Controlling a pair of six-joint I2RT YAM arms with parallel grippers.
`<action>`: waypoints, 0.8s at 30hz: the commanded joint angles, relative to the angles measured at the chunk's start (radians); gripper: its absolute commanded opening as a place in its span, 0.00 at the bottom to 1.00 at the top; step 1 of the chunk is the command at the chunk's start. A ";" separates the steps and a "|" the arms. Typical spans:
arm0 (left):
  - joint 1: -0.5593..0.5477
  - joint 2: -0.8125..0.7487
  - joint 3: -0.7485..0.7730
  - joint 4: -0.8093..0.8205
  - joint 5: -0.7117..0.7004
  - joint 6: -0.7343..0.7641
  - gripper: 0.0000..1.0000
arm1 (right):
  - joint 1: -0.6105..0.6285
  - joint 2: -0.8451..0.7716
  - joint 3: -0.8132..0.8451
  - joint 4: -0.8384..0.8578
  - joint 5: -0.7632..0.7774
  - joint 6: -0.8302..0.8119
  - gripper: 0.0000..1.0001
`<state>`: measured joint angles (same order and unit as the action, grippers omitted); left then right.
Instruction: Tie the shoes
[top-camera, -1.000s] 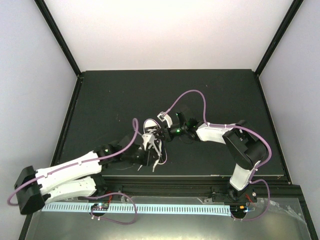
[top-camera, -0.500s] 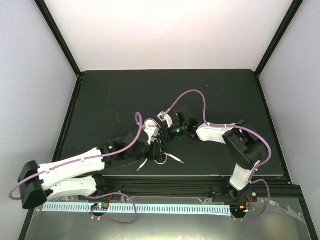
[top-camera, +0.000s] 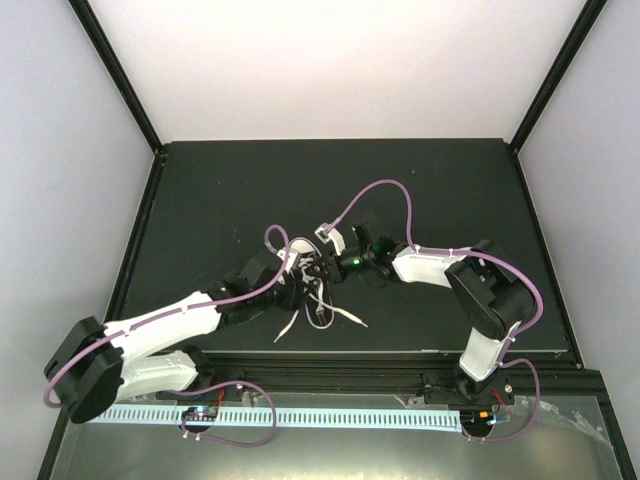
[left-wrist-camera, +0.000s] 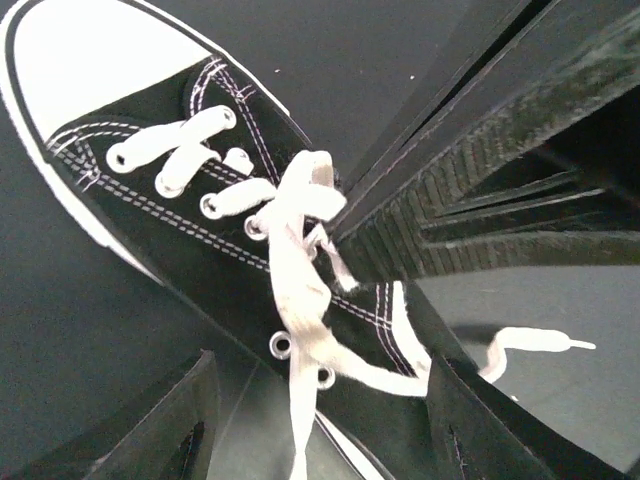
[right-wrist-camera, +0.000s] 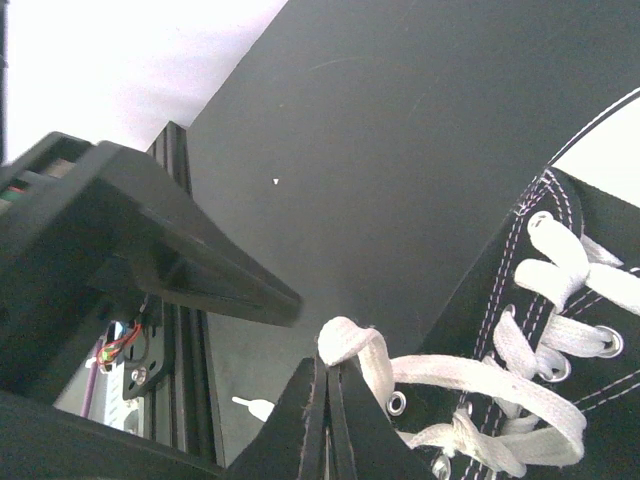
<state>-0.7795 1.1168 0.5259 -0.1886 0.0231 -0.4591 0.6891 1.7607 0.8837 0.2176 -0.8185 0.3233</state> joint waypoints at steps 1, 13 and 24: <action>0.006 0.067 0.050 0.124 -0.016 0.130 0.57 | 0.002 -0.015 -0.005 0.023 -0.008 0.002 0.02; 0.006 0.068 0.011 0.228 -0.075 0.146 0.44 | 0.001 -0.012 -0.003 0.025 -0.013 0.007 0.02; 0.006 0.105 0.015 0.250 -0.100 0.155 0.21 | 0.002 -0.007 -0.001 0.032 -0.029 0.014 0.02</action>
<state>-0.7792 1.2034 0.5278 -0.0071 -0.0265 -0.3126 0.6842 1.7607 0.8837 0.2409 -0.8143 0.3367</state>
